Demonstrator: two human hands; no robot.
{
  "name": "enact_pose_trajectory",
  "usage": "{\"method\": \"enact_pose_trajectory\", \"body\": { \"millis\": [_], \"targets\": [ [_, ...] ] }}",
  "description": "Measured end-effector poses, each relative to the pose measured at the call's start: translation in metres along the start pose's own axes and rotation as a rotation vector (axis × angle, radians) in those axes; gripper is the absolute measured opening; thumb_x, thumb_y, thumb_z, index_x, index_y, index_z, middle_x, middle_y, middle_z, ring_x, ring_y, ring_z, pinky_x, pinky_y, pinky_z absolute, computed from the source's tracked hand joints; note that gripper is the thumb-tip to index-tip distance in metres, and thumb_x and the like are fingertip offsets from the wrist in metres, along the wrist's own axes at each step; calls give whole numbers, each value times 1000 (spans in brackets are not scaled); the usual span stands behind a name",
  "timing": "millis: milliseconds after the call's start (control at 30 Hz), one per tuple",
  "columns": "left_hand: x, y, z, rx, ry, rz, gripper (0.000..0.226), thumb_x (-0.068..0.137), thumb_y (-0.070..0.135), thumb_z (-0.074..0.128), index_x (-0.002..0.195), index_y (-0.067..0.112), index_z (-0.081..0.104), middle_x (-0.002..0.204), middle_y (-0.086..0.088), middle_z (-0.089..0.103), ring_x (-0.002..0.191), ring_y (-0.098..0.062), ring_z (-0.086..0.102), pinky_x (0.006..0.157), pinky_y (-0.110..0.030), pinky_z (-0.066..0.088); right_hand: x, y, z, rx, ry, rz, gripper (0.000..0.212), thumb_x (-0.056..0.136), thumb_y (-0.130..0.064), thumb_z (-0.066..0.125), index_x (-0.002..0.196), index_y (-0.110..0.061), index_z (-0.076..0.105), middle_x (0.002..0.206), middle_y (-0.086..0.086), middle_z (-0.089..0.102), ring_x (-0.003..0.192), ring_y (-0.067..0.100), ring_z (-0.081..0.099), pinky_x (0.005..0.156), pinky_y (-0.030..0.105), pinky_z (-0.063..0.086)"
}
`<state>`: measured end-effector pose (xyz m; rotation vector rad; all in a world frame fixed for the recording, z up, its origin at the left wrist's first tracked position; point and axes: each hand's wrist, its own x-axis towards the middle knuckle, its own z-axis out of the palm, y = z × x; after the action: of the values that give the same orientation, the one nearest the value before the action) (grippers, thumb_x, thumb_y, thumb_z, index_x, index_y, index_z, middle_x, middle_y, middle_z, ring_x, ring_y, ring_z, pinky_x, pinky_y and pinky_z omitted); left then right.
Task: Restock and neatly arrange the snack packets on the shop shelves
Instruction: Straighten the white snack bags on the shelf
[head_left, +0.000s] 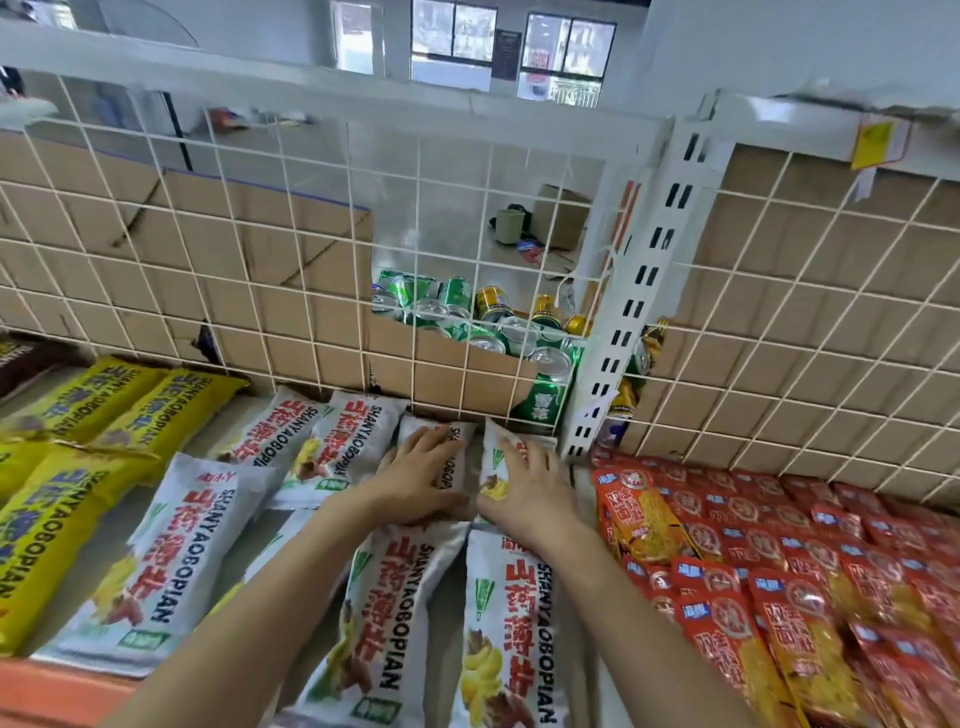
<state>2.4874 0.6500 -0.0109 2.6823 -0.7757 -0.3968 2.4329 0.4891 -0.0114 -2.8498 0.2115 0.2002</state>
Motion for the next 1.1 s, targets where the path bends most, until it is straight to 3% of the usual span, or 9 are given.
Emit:
{"method": "enact_pose_trajectory", "body": {
  "millis": [100,233,500,667,933,1100],
  "targets": [
    [9,-1,1,-2,77,-53,70,92,41,50,149,26,12,157,-1,-2,143,-24,-4,116,-47,9,-1,-5,0,-2,3,-4,80,85,-49,48,149,-26,4,157,5,-2,142,32,-4,114,49,9],
    [18,2,5,54,-9,-70,82,90,49,49,150,26,-1,156,-6,-14,141,-31,-16,113,-51,4,-2,-15,-3,15,-34,-26,81,87,-40,52,149,-26,1,156,-3,-15,142,29,-15,115,52,5],
    [18,1,12,-19,-42,50,90,83,53,57,149,30,0,156,-4,-15,139,-31,-23,113,-53,5,-13,-13,-10,-39,-30,-10,74,88,-39,46,149,-31,4,157,-7,0,143,21,-4,112,43,13],
    [22,1,14,-176,54,-22,65,92,49,43,148,32,14,158,1,-2,140,-33,-21,113,-53,4,-12,-13,-12,-74,-68,-2,75,87,-39,49,148,-30,7,157,-7,0,143,22,-4,112,48,14],
    [28,2,19,-113,213,-24,61,90,47,47,145,32,25,155,-3,14,141,-35,-4,113,-50,12,5,-10,1,-44,6,20,63,90,-48,39,147,-35,14,157,-7,1,143,26,-2,113,52,15],
    [34,5,19,-108,217,-44,63,87,47,48,144,32,26,153,-5,16,141,-35,-2,113,-50,14,2,-9,-7,-44,22,4,66,89,-45,42,147,-35,13,157,-8,2,143,26,-2,111,51,14]
  ]
}}
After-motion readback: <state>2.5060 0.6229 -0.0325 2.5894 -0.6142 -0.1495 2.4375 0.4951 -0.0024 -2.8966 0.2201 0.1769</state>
